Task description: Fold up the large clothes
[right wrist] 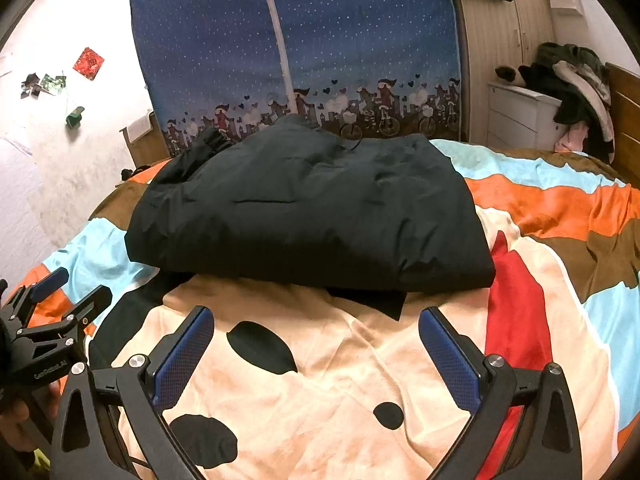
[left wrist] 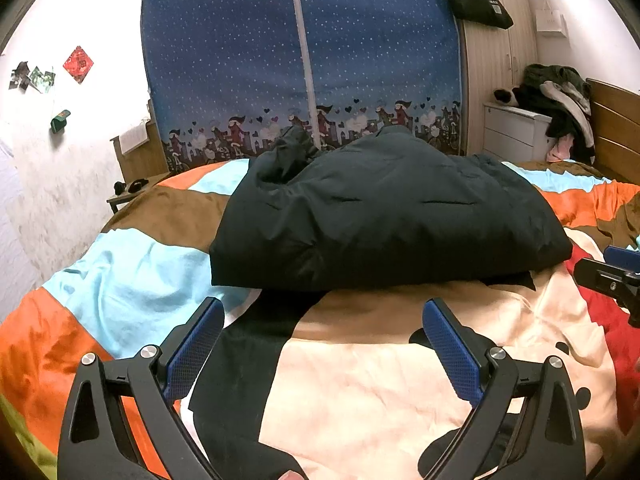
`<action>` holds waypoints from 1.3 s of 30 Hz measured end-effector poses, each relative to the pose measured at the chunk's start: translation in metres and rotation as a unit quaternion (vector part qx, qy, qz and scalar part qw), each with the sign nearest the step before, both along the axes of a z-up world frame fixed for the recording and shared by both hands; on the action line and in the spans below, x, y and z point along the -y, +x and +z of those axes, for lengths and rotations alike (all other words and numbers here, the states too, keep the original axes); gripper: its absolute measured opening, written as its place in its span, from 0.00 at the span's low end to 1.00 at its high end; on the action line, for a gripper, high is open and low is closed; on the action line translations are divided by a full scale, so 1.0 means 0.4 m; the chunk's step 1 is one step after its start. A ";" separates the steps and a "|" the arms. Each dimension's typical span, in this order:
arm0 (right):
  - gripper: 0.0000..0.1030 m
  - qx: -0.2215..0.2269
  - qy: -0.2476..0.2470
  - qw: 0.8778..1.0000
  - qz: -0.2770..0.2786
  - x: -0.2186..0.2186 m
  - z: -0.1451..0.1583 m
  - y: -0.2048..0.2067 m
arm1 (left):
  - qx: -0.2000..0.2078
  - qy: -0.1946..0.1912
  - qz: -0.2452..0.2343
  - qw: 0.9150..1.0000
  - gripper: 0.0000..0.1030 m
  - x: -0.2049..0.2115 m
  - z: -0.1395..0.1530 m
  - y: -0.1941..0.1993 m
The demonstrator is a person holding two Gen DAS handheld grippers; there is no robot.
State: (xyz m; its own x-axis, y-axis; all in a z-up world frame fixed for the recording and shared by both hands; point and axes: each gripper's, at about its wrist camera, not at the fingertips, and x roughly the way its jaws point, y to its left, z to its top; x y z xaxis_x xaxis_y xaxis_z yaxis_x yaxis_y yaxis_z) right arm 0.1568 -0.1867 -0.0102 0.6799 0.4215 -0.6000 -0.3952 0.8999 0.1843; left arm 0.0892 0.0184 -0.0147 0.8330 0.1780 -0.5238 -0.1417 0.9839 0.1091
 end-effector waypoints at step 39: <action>1.00 -0.006 0.001 1.000 -0.002 -0.003 -0.012 -0.007 | -0.004 -0.002 0.000 1.000 0.95 0.004 -0.005 -0.010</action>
